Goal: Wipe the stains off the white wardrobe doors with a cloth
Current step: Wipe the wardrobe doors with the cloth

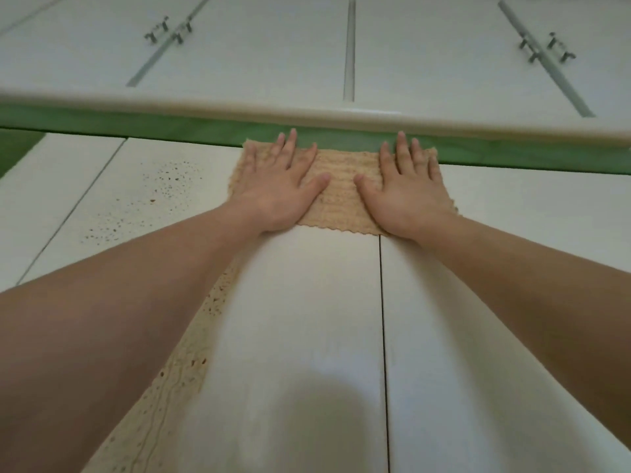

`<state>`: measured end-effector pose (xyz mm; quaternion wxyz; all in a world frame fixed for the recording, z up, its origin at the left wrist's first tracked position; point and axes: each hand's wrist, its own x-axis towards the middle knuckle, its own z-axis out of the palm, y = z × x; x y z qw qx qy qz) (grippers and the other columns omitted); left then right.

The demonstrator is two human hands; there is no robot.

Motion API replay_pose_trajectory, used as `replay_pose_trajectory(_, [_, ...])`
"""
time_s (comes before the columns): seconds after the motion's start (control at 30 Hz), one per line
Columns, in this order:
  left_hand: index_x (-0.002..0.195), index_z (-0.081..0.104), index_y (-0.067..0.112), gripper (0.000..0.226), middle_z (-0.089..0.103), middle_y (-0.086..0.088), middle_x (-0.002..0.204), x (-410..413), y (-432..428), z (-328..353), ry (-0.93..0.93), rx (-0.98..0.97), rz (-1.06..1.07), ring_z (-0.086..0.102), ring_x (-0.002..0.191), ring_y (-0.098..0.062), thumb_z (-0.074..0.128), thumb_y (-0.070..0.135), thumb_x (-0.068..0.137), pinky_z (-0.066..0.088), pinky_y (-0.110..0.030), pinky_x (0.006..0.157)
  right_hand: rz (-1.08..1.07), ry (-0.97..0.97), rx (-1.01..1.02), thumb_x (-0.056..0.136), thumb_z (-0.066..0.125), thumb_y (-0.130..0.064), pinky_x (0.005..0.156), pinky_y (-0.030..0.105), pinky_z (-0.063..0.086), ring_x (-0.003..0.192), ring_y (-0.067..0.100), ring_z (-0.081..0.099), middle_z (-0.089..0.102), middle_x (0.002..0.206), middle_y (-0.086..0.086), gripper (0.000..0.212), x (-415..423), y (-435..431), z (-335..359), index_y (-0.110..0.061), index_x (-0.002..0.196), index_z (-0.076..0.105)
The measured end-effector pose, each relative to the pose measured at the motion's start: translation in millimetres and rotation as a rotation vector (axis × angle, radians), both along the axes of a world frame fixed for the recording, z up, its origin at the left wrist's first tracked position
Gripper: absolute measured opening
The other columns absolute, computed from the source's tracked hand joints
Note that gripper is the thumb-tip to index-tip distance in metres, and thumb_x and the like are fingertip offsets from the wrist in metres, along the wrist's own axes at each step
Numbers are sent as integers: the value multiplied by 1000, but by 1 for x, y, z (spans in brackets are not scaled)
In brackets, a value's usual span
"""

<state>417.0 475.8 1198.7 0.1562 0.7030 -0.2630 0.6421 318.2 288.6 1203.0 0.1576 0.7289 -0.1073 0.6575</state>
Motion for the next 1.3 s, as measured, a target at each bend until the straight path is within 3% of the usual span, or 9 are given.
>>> replay_pose_trajectory(0.27, [163,-2,34,78,-19,1,171,13,36,-11,-7,27,17,-17,157,-16,8,73,97,-12,-55,125,13,1,14,100,15,-69,129,49,-9,160,23,-14,-13,173,3,79,17,31,-13,-27,166,0])
replay_pose_trajectory(0.57, [162,-10,33,75,-22,0,170,24,63,-105,8,30,-5,-22,156,-17,3,70,98,-14,-55,124,34,-4,24,101,13,-69,129,46,-9,159,19,-15,-13,173,0,77,30,58,-102,-30,166,0])
replay_pose_trajectory(0.9, [163,-9,29,72,-19,-4,171,35,90,-292,78,40,-47,-20,157,-20,12,64,103,-10,-57,125,42,56,47,104,20,-63,130,50,-2,160,20,-14,-11,174,0,75,36,90,-286,-27,166,-1])
replay_pose_trajectory(1.3, [164,10,25,75,-1,-8,173,31,99,-534,134,113,-55,-2,160,-25,34,59,103,-2,-59,126,35,85,90,103,27,-59,129,55,8,161,27,-2,0,174,7,77,31,97,-534,-19,166,10])
